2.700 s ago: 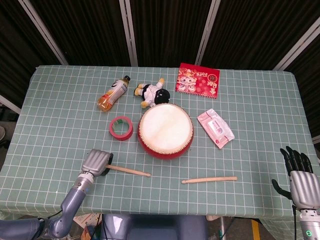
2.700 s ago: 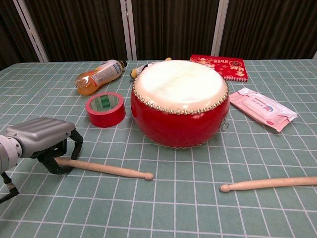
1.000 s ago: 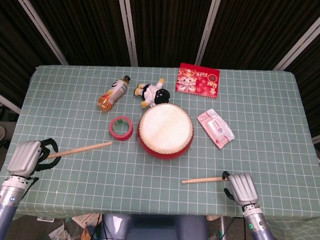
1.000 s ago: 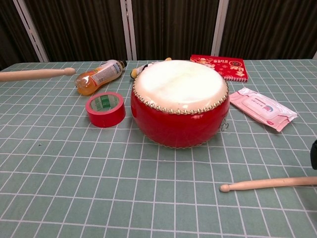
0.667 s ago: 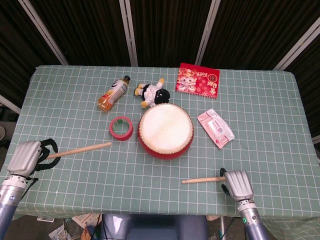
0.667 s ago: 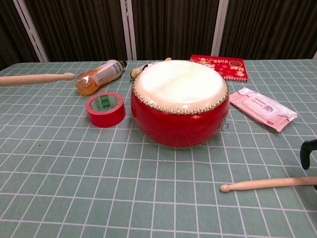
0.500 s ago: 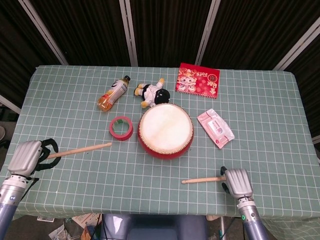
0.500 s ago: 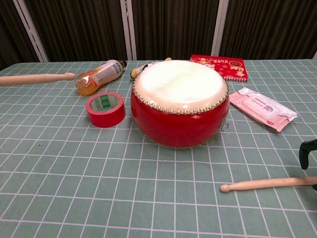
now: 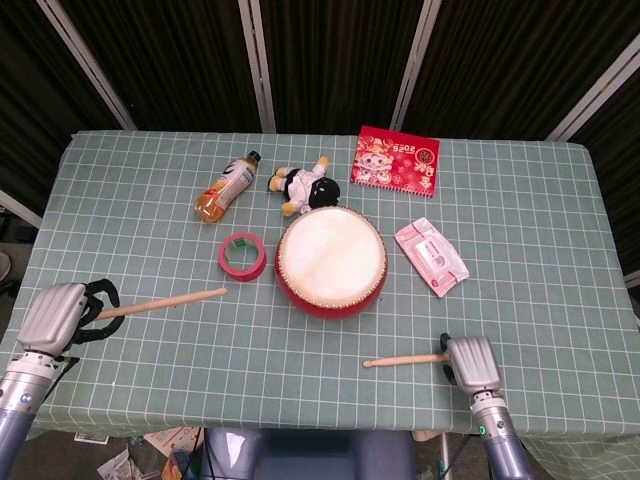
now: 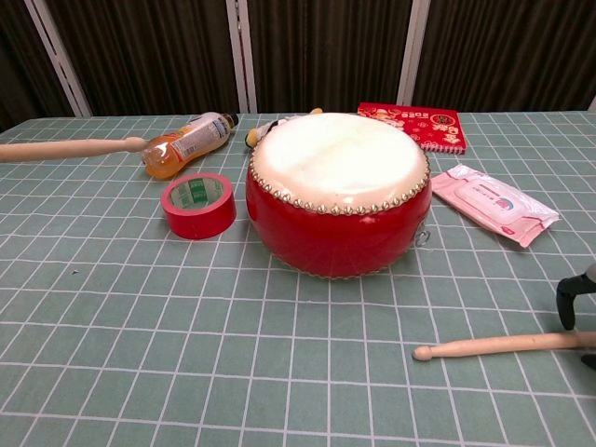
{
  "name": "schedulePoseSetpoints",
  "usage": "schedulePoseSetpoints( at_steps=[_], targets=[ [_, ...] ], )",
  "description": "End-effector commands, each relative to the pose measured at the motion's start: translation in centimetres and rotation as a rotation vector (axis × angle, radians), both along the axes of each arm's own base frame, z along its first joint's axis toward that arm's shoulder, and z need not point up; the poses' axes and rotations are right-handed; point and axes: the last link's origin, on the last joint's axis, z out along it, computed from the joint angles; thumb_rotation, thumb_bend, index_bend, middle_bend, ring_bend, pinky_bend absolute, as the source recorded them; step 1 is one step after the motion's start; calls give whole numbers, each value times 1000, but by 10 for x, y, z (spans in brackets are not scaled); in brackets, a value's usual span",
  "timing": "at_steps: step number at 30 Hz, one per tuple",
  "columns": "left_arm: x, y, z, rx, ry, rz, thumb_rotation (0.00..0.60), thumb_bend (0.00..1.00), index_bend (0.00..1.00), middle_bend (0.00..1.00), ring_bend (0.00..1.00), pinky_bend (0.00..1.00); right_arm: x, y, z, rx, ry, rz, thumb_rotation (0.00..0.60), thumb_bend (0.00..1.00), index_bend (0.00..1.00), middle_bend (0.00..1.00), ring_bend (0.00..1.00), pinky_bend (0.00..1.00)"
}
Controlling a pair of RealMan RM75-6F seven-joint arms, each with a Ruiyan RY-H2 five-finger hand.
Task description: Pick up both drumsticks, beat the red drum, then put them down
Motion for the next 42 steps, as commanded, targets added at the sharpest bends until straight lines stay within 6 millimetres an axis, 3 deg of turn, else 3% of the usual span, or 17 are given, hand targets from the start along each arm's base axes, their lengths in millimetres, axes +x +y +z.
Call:
schedulePoseSetpoints(
  at_steps=[1,8,13,15,19,25,28,34,42],
  targets=[
    [0,0,0,-1,0,0,600,602,756,1000,1000,1000,-1,-2,-2,0,3,-4,600,315,491,1000,1000,1000],
    [0,0,0,0,-1,3,600,601,757,1000,1000,1000,-7,-6,-3,-4,15,-24,600,357,551,1000,1000,1000],
    [-1,1,-1,-4,1,7,600,601,757,1000,1000,1000,-9,-5,-4,11,24,-46,600,529,855,1000,1000,1000],
    [-1,1,-1,-4,1,8,600,601,756,1000,1000,1000,-7,-4,-3,13,19,-40,600,570,929,1000,1000,1000],
    [-1,1,0,0,-1,9,600,602,757,1000,1000,1000,-1,-3,3,10,-18,-35,600,623,980,1000,1000,1000],
    [-3,2,1,1,0,14,600,606,768,1000,1000,1000,13,-4,29,-12,-103,-41,600,764,1000,1000,1000,1000],
    [-3,4,1,-4,6,12,600,609,772,1000,1000,1000,23,-4,51,-26,-183,-89,600,821,1000,1000,1000,1000],
    [0,9,1,1,6,5,600,609,773,1000,1000,1000,37,-3,102,-61,-371,-196,600,846,1000,1000,1000,1000],
    [18,31,2,12,2,-26,600,613,776,1000,1000,1000,47,-6,141,-112,-463,-219,600,857,1000,1000,1000,1000]
  ],
)
